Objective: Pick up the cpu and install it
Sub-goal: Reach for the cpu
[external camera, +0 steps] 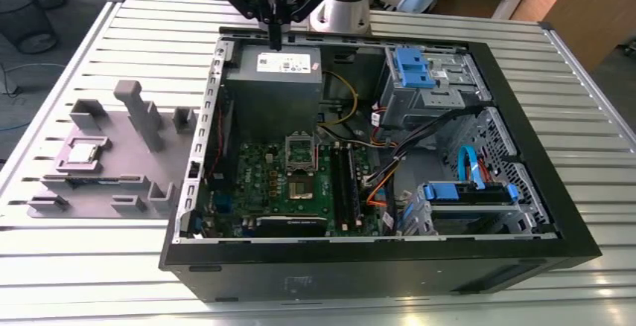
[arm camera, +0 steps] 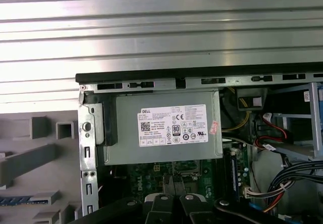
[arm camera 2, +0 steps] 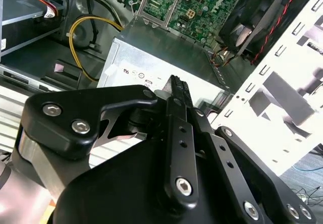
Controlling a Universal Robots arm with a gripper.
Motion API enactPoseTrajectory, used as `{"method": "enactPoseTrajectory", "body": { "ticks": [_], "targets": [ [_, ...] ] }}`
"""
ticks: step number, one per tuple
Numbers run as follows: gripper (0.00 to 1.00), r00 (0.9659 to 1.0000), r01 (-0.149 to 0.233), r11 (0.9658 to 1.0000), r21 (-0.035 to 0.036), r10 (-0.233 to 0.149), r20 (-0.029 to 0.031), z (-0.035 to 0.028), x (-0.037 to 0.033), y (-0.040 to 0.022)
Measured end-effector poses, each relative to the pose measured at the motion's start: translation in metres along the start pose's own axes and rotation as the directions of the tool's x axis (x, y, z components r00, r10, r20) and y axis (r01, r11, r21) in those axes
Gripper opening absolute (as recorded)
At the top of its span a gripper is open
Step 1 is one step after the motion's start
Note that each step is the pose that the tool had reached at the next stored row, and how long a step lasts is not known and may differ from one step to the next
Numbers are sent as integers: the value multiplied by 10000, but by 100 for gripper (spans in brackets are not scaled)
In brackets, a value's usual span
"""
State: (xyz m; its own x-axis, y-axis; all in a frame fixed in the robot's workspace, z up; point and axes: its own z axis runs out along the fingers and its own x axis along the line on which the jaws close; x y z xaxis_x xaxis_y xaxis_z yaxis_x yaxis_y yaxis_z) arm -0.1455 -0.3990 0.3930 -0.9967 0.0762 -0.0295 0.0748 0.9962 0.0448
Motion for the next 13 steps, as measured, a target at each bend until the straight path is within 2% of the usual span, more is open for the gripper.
{"method": "enactPoseTrajectory", "body": {
  "ticks": [9,13],
  "targets": [
    [11,10000,0,10000,-3,0,0,-2,164,-12],
    [11,10000,-2,10000,-3,2,0,-3,260,-19]
  ]
}}
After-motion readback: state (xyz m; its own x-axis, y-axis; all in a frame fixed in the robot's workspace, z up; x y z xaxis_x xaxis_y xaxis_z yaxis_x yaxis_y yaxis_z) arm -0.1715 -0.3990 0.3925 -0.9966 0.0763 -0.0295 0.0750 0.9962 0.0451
